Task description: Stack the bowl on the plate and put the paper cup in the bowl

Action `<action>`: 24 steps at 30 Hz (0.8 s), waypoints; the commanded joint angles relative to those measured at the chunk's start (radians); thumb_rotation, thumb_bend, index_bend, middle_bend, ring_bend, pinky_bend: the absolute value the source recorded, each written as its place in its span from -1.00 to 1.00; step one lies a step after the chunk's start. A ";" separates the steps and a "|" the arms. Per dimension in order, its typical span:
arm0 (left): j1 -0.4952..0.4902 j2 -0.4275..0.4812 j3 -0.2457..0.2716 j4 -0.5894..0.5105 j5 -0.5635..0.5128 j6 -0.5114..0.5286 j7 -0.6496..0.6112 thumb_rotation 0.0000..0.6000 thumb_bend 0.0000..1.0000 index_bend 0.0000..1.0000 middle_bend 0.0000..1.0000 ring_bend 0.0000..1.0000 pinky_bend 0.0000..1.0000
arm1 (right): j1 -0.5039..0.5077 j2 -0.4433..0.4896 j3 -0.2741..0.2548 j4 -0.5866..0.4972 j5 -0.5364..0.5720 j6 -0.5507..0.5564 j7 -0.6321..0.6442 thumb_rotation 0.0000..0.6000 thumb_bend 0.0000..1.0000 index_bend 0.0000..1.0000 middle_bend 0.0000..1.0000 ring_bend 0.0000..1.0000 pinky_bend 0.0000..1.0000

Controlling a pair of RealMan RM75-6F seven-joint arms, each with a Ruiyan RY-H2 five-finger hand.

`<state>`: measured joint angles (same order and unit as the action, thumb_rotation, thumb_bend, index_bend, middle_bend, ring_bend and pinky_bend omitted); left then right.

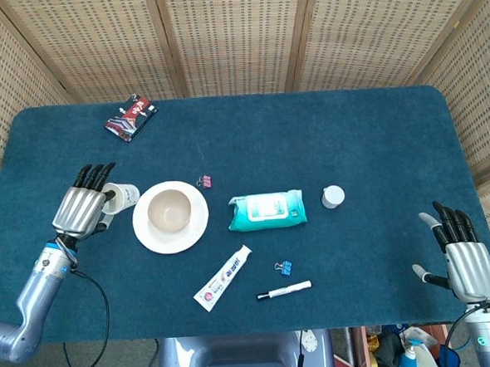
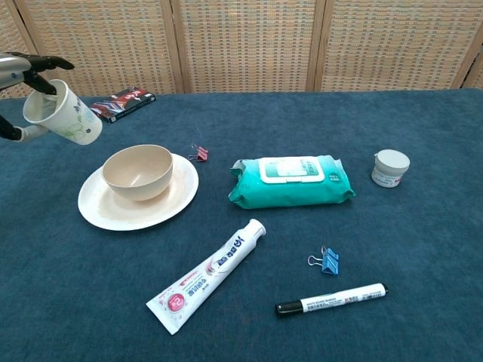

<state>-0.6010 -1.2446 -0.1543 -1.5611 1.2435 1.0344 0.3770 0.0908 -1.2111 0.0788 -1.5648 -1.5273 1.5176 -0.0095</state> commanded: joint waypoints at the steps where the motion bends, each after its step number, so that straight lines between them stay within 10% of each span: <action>1: -0.025 -0.022 -0.004 -0.046 -0.007 -0.004 0.050 1.00 -0.18 0.24 -0.96 -1.00 -1.00 | -0.001 0.002 0.001 0.001 0.001 0.002 0.006 1.00 -0.73 -0.75 -1.00 -1.00 -1.00; 24: -0.141 -0.112 0.001 -0.083 -0.273 -0.087 0.273 1.00 -0.18 0.24 -0.96 -1.00 -1.00 | -0.005 0.009 0.008 0.006 0.007 0.009 0.037 1.00 -0.73 -0.75 -1.00 -1.00 -1.00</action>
<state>-0.7303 -1.3457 -0.1573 -1.6546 0.9883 0.9562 0.6355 0.0857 -1.2022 0.0867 -1.5593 -1.5206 1.5264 0.0278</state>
